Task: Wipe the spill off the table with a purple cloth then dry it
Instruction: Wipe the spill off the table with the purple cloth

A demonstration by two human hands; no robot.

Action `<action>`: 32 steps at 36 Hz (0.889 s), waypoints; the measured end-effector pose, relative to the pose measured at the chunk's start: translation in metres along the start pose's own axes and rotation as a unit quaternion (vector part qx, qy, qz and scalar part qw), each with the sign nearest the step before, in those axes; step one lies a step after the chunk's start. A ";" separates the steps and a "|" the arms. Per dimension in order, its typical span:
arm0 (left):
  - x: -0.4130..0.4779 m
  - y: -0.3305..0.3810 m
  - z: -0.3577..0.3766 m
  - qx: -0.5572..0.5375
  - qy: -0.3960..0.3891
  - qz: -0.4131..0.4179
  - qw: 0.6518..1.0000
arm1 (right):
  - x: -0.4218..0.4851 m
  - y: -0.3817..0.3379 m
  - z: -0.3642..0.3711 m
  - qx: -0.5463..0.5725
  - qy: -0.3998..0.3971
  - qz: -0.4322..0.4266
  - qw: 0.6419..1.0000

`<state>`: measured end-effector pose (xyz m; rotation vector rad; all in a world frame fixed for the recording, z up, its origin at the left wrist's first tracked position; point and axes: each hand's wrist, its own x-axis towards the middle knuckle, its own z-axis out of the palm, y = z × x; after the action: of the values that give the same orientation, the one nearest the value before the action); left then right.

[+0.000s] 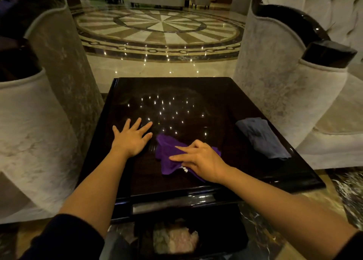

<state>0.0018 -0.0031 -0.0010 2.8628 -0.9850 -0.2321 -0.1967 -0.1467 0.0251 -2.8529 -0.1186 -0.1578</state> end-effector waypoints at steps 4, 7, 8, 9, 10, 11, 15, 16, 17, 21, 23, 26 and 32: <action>-0.002 0.002 -0.001 0.003 -0.005 -0.002 1.000 | -0.025 -0.021 -0.001 -0.022 0.019 -0.052 0.998; -0.003 0.003 -0.003 0.001 -0.006 -0.003 1.000 | -0.042 -0.033 -0.001 -0.045 0.040 -0.084 0.995; -0.003 0.003 -0.003 0.000 -0.006 -0.004 1.000 | -0.047 -0.036 0.000 -0.052 0.044 -0.094 0.993; -0.004 0.003 -0.003 0.000 -0.006 -0.005 1.000 | -0.052 -0.038 0.001 -0.059 0.044 -0.104 0.992; -0.004 0.004 -0.003 0.000 -0.006 -0.005 1.000 | -0.056 -0.039 0.002 -0.064 0.043 -0.112 0.991; -0.004 0.004 -0.004 0.002 -0.007 -0.005 1.000 | -0.059 -0.040 0.002 -0.066 0.041 -0.118 0.990; -0.003 0.002 -0.003 0.007 -0.003 -0.003 1.000 | -0.072 -0.045 0.002 -0.070 0.035 -0.141 0.987; -0.003 0.002 -0.003 0.006 -0.003 -0.001 1.000 | -0.077 -0.047 0.004 -0.062 0.026 -0.151 0.986; -0.003 0.001 -0.003 0.006 -0.005 -0.001 1.000 | -0.083 -0.048 0.005 -0.051 0.010 -0.158 0.986; -0.002 0.000 -0.002 0.005 -0.011 0.001 1.000 | -0.101 -0.053 0.005 -0.037 -0.024 -0.147 0.988; -0.003 0.001 -0.002 0.004 -0.011 0.000 1.000 | -0.104 -0.053 -0.003 -0.013 -0.013 -0.138 0.990; -0.003 0.002 -0.002 0.006 -0.009 -0.001 1.000 | -0.101 -0.053 -0.020 -0.006 0.039 -0.134 0.990; -0.003 0.002 -0.003 0.007 -0.010 0.001 1.000 | -0.075 -0.034 -0.072 -0.027 0.130 -0.107 0.985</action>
<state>-0.0014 -0.0030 0.0022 2.8778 -0.9970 -0.2559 -0.2812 -0.1393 0.0943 -2.8356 -0.3717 -0.5820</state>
